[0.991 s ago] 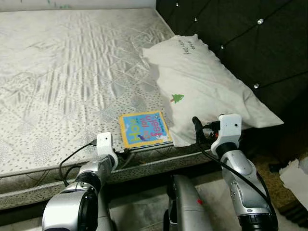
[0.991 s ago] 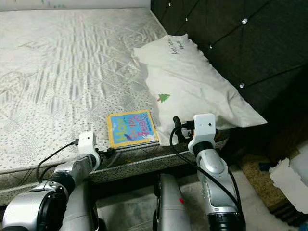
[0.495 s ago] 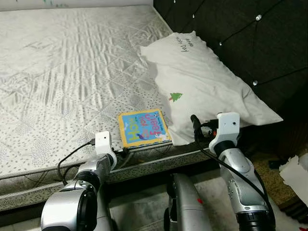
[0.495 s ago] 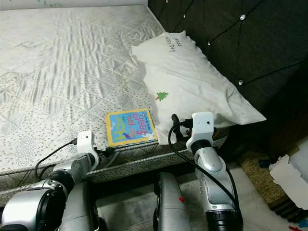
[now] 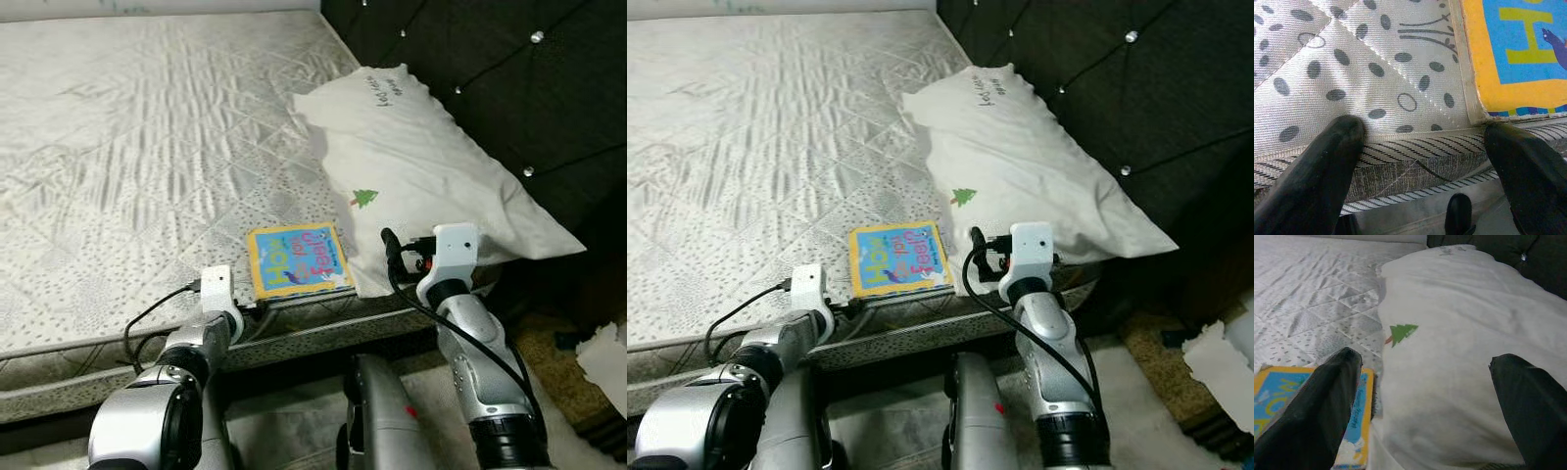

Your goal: Clean up the room

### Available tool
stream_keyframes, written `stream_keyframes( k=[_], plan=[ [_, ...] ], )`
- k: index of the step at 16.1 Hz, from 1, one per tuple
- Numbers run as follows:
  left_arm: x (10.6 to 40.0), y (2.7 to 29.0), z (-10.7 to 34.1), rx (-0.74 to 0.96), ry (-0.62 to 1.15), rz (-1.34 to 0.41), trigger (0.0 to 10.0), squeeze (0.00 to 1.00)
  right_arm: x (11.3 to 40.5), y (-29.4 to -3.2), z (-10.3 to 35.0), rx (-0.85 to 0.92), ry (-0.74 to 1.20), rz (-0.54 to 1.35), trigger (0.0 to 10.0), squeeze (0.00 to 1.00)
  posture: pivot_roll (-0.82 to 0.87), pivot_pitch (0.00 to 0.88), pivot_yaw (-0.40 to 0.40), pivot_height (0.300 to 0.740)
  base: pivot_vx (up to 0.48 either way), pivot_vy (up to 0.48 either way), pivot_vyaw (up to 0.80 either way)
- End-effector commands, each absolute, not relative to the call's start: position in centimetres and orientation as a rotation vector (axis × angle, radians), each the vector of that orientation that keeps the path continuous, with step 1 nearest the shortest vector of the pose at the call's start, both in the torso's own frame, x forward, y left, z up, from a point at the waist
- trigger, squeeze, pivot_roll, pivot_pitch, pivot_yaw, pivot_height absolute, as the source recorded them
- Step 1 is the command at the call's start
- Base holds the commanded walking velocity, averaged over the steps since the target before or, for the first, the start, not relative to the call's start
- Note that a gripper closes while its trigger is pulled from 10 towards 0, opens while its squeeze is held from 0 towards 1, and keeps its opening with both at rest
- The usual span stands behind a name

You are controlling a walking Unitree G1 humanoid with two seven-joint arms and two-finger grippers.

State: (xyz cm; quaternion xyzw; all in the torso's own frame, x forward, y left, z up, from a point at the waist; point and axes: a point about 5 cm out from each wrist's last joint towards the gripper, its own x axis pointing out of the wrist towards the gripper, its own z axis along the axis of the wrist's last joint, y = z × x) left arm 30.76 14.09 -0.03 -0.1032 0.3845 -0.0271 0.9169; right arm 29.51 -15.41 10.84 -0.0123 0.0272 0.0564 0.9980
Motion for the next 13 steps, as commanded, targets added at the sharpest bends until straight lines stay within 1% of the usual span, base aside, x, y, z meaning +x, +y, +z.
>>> stream_keyframes(
  k=[1,2,4,6,9,12,13],
  plan=[
    [31.2,13.6,0.4,-0.187,0.777,-0.095,10.0,0.0,29.8,-15.2,11.0,-0.024,0.044,0.115,10.0,0.0,-0.04,0.0,-0.03,0.568,0.0,0.0,0.0],
    [31.4,13.1,0.8,-0.161,0.765,-0.141,10.0,0.0,30.2,-14.9,11.0,-0.017,0.036,0.118,10.0,0.0,-0.02,0.0,-0.031,0.568,0.0,0.0,0.0],
    [31.6,13.0,0.9,-0.149,0.76,-0.156,10.0,0.0,30.5,-14.8,11.0,-0.015,0.034,0.119,10.0,0.0,-0.02,0.0,-0.031,0.568,0.0,0.0,0.0],
    [32.4,12.5,2.1,-0.098,0.706,-0.21,10.0,0.0,31.2,-13.8,11.2,-0.001,0.018,0.144,10.0,0.0,0.01,0.0,-0.033,0.568,0.0,0.0,0.0],
    [33.0,12.8,3.0,-0.047,0.649,-0.222,10.0,0.0,32.3,-13.4,11.5,0.008,-0.003,0.15,10.0,0.0,0.03,0.0,-0.027,0.568,0.0,0.0,0.0],
    [33.6,13.7,5.8,0.035,0.431,-0.204,10.0,0.0,33.0,-12.4,11.6,0.033,-0.018,0.174,10.0,0.0,0.06,0.0,-0.027,0.568,0.0,0.0,0.0],
    [33.6,14.0,6.9,0.044,0.353,-0.168,10.0,0.0,33.0,-12.0,11.6,0.037,-0.017,0.191,10.0,0.0,0.07,0.0,-0.026,0.568,0.0,0.0,0.0]
  ],
)
